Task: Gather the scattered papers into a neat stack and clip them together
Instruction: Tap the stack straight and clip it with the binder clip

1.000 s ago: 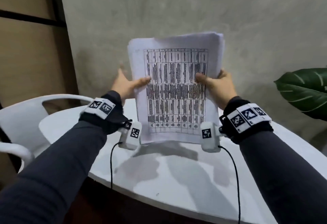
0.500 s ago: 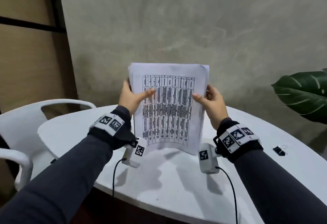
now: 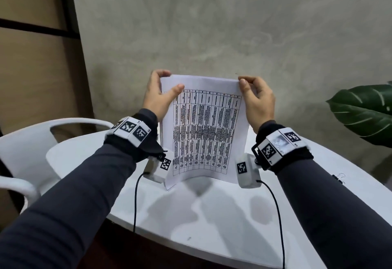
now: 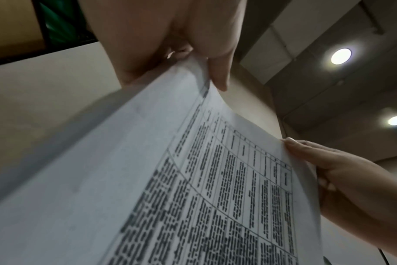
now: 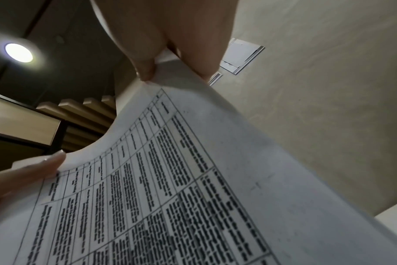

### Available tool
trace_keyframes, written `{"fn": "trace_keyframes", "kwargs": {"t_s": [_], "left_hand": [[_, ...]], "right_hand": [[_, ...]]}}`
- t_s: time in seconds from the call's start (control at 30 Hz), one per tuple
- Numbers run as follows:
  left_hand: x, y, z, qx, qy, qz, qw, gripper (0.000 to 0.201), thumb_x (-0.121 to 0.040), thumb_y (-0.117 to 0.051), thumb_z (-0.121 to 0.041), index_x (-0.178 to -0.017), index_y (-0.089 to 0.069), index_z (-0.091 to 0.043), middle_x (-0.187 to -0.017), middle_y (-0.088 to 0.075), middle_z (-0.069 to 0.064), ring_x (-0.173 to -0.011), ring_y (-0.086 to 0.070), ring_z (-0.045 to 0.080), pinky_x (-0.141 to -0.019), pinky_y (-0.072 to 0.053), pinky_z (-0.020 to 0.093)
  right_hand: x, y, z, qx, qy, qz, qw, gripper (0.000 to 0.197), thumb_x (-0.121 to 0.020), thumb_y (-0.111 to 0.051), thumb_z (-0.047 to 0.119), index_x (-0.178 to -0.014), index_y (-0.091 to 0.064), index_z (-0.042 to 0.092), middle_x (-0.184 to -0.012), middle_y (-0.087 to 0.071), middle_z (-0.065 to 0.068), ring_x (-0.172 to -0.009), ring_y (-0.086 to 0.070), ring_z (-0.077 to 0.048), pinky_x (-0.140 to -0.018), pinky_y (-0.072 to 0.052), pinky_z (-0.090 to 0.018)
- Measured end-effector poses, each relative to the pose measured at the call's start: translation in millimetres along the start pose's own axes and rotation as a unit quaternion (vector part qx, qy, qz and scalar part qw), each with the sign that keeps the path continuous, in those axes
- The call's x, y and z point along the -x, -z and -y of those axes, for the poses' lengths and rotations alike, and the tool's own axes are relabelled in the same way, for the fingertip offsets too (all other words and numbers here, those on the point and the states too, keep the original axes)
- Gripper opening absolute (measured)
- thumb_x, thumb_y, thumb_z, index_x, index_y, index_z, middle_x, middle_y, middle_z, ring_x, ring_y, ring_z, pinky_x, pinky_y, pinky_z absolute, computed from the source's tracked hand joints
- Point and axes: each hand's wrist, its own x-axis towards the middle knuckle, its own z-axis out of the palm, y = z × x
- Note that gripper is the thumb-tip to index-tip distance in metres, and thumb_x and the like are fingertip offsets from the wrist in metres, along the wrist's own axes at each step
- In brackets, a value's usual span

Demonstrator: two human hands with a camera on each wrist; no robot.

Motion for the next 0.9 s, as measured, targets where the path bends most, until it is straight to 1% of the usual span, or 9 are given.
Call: {"fn": "trace_keyframes", "kwargs": {"t_s": [0.1,0.23,0.3,0.4,0.5,0.6,0.7,0.77,0.9], "left_hand": [[-2,3,4,0.065,0.019,0.017,0.998,0.041,-0.082,-0.064,-0.009,-0.106,-0.036,-0.028,-0.100,-0.047,-0.003,-0.089,-0.051,0.024,-0.090,-0.049,0.054],[-5,3,9,0.123,0.056,0.049,0.990,0.033,-0.088,-0.055,0.002,-0.103,-0.033,-0.017,-0.092,-0.052,0.001,-0.080,-0.055,0.022,-0.080,-0.051,0.047],[-4,2,7,0.140,0.050,0.067,0.987,0.033,-0.085,-0.060,-0.001,-0.094,-0.036,-0.022,-0.091,-0.054,0.003,-0.077,-0.056,0.020,-0.078,-0.051,0.042],[1,1,3,0.135,0.042,0.088,0.986,0.032,-0.085,-0.061,-0.004,-0.089,-0.036,-0.024,-0.091,-0.055,0.005,-0.081,-0.055,0.023,-0.083,-0.048,0.051],[9,4,-2,0.124,0.037,0.079,0.988,0.038,-0.082,-0.066,-0.004,-0.093,-0.034,-0.023,-0.093,-0.052,0.006,-0.079,-0.056,0.020,-0.078,-0.051,0.044],[19,21,13,0.003,0.082,0.098,0.992,0.103,-0.042,-0.088,-0.042,-0.124,-0.029,-0.021,-0.114,-0.049,0.007,-0.098,-0.055,0.017,-0.089,-0.050,0.036],[35,42,43,-0.085,0.134,0.079,0.984,0.150,-0.017,-0.084,-0.062,-0.144,-0.015,-0.024,-0.129,-0.042,0.004,-0.118,-0.045,0.018,-0.103,-0.038,0.033],[39,48,54,-0.038,0.161,0.026,0.986,0.137,-0.030,-0.092,-0.039,-0.144,-0.019,-0.018,-0.137,-0.043,0.009,-0.122,-0.047,0.023,-0.103,-0.040,0.036],[27,39,48,0.156,0.194,-0.021,0.968,0.073,-0.065,-0.076,0.002,-0.128,-0.038,-0.002,-0.120,-0.061,0.017,-0.089,-0.068,0.018,-0.103,-0.045,0.047]], "right_hand": [[-1,1,4,-0.013,-0.019,-0.040,0.999,0.011,-0.091,-0.055,0.022,-0.093,-0.064,0.015,-0.083,-0.061,0.007,-0.077,-0.055,0.003,-0.082,-0.049,-0.032],[-6,-11,36,0.224,0.160,-0.133,0.952,0.036,-0.077,-0.057,0.034,-0.106,-0.066,0.014,-0.113,-0.057,-0.011,-0.110,-0.051,-0.026,-0.098,-0.040,-0.044],[-10,-27,66,0.366,0.229,0.021,0.902,0.061,-0.072,-0.064,0.045,-0.128,-0.053,0.022,-0.130,-0.051,-0.008,-0.125,-0.044,-0.029,-0.107,-0.030,-0.050],[-21,-55,90,0.478,0.169,0.285,0.813,0.087,-0.069,-0.075,0.046,-0.142,-0.032,0.024,-0.135,-0.049,-0.007,-0.125,-0.046,-0.027,-0.106,-0.034,-0.048],[-27,-66,90,0.518,0.115,0.393,0.751,0.054,-0.072,-0.078,0.024,-0.120,-0.055,0.015,-0.116,-0.064,-0.009,-0.105,-0.061,-0.027,-0.088,-0.049,-0.035],[-31,-50,82,0.480,0.120,0.364,0.789,0.033,-0.078,-0.073,0.016,-0.109,-0.063,0.012,-0.107,-0.068,-0.009,-0.093,-0.061,-0.024,-0.078,-0.044,-0.029],[-42,-11,64,0.338,0.065,0.284,0.895,0.031,-0.077,-0.074,0.013,-0.106,-0.064,0.006,-0.099,-0.066,-0.009,-0.088,-0.058,-0.021,-0.075,-0.040,-0.026],[-43,16,41,0.127,-0.061,0.260,0.955,0.039,-0.072,-0.077,0.006,-0.108,-0.063,0.002,-0.093,-0.069,-0.003,-0.084,-0.062,-0.018,-0.084,-0.051,-0.032],[-16,36,-6,-0.096,-0.202,0.203,0.953,0.074,-0.049,-0.086,0.024,-0.112,-0.059,-0.002,-0.089,-0.076,-0.002,-0.083,-0.071,-0.018,-0.082,-0.058,-0.036]]}}
